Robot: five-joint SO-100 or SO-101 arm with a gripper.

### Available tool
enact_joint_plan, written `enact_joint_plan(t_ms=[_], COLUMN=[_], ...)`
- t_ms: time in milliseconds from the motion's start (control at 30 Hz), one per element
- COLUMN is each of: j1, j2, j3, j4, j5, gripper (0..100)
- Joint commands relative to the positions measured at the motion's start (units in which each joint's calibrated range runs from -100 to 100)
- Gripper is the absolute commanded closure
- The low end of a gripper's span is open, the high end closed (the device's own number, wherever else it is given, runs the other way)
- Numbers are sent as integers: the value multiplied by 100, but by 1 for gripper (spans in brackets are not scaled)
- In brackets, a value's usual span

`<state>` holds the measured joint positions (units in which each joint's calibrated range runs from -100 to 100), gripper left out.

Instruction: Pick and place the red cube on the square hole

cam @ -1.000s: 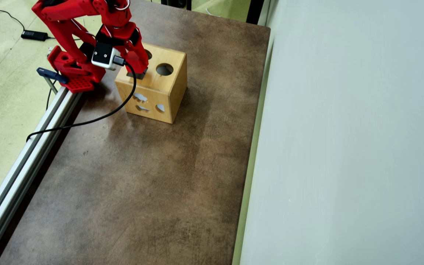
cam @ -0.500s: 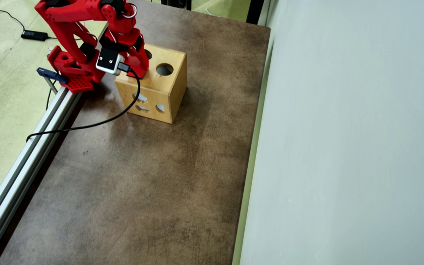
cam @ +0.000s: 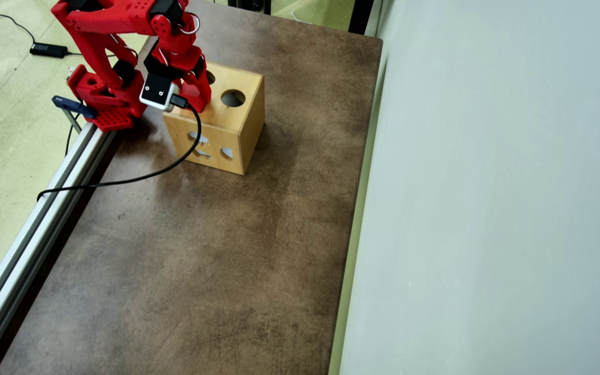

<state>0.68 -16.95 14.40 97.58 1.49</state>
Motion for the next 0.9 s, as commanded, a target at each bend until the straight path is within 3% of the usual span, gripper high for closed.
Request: enact_joint_plan(t_ms=[0,867], j1=[36,43], j2=[145,238], j3=[63,80], j4=[-63,17], j5=[34,24], gripper=[98,98])
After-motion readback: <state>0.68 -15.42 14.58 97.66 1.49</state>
